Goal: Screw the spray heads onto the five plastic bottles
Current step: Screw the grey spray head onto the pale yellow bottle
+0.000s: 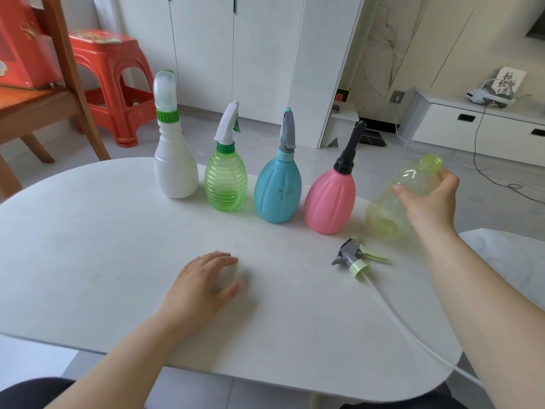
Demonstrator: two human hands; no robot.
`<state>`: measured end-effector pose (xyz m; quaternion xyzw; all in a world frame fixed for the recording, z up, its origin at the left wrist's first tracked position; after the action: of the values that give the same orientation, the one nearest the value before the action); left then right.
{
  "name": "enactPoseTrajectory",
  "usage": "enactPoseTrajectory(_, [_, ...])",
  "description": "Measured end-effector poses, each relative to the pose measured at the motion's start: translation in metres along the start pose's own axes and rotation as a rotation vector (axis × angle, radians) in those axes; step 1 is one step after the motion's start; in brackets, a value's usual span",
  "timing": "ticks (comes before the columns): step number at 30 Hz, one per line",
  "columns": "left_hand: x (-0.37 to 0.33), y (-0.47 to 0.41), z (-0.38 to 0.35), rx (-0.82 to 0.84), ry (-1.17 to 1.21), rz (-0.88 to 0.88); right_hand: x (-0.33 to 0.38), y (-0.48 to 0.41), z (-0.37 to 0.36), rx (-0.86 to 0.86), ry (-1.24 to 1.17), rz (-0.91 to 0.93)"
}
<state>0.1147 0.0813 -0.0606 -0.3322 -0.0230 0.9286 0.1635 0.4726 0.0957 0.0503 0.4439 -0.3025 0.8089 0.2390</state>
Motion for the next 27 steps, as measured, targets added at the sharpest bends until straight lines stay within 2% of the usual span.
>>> enactPoseTrajectory(3, [-0.007,0.008,0.014,-0.043,0.226,0.008,0.031,0.024,0.012,0.01,-0.015,0.16])
enactPoseTrajectory(6, [-0.02,0.017,0.021,-0.061,0.332,-0.038,0.063,0.055,0.009,0.086,-0.073,0.291])
enactPoseTrajectory(10, [-0.031,0.024,0.022,-0.032,0.429,-0.051,0.078,0.096,-0.03,0.364,-0.212,0.235])
enactPoseTrajectory(14, [-0.036,0.028,0.024,-0.001,0.515,-0.058,0.084,0.146,-0.076,0.645,-0.206,0.21])
enactPoseTrajectory(20, [-0.035,0.03,0.029,-0.022,0.568,-0.085,0.091,0.202,-0.112,0.868,-0.231,0.24])
enactPoseTrajectory(27, [-0.032,0.023,0.02,-0.038,0.633,-0.034,0.086,0.212,-0.125,1.037,-0.266,0.185])
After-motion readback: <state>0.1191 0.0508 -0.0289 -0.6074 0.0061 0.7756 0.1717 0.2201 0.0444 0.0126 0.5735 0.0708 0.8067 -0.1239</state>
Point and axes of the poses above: each hand's wrist, its own y-axis away from the middle knuckle, its own z-axis out of the back of the hand, x = y × z, the point moved 10 cm from there along -y, towards the middle knuckle, and after that the axes turned 2 degrees about x, right-handed, at the moved point
